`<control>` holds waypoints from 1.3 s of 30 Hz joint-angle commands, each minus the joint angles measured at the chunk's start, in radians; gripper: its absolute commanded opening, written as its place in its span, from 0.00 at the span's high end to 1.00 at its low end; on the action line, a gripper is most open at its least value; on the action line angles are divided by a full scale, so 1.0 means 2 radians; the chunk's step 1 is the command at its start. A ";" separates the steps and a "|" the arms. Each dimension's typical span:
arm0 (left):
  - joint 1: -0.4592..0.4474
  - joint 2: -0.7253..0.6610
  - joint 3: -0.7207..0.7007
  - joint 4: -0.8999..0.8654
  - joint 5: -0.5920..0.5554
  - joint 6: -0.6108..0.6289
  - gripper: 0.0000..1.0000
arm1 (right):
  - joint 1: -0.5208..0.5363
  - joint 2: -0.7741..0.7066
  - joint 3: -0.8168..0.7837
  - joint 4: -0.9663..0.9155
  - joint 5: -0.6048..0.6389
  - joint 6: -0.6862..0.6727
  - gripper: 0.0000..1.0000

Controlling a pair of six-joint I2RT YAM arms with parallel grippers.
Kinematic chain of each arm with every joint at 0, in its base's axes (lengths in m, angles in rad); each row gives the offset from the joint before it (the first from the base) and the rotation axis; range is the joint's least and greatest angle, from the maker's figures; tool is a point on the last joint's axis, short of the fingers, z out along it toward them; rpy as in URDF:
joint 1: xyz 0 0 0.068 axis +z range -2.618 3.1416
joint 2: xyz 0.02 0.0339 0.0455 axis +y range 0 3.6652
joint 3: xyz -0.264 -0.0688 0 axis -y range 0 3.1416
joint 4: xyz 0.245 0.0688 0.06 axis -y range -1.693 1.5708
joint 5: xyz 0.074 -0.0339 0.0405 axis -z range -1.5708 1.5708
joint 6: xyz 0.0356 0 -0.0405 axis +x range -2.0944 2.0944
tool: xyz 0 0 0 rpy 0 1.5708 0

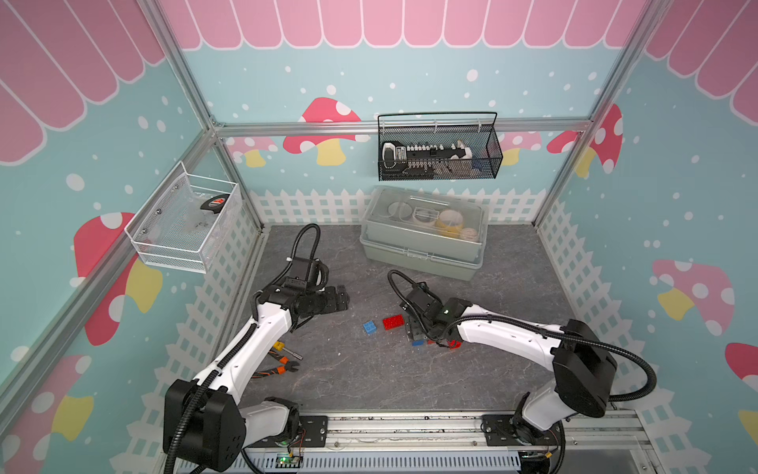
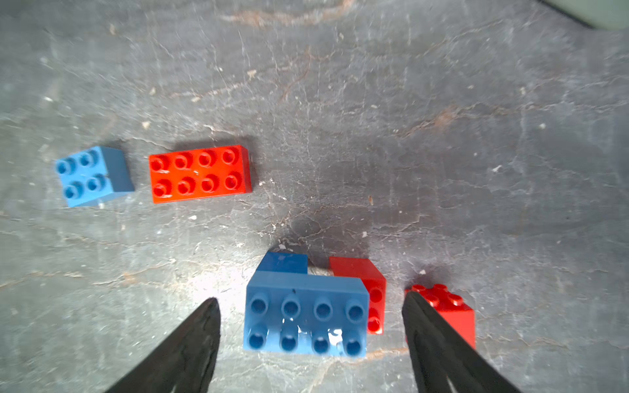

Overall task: Assemble a giraffe with lego
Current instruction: Assemble the lego brick with the lego brick, then pick up the lego brick from the center of the board.

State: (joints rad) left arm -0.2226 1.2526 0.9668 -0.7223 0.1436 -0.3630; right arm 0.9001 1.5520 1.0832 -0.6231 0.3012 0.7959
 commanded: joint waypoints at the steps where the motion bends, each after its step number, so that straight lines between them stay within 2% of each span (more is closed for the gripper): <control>1: 0.004 0.003 0.011 -0.007 0.005 0.003 0.01 | -0.010 -0.026 -0.015 -0.035 0.001 -0.014 0.19; 11: -0.004 0.004 0.012 -0.006 0.024 0.006 0.01 | -0.072 -0.071 -0.049 -0.080 -0.010 -0.065 0.24; 23: -0.011 0.000 0.012 -0.006 0.027 0.008 0.01 | -0.115 -0.014 -0.061 -0.069 -0.048 -0.112 0.35; 39: -0.012 0.000 0.012 -0.007 0.021 0.009 0.01 | -0.133 0.056 -0.055 -0.036 -0.069 -0.128 0.46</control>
State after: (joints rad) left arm -0.2428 1.2606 0.9672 -0.7223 0.1875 -0.3592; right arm 0.6411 1.6413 0.9688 -0.7036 0.1780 0.5587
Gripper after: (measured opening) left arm 0.992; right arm 0.544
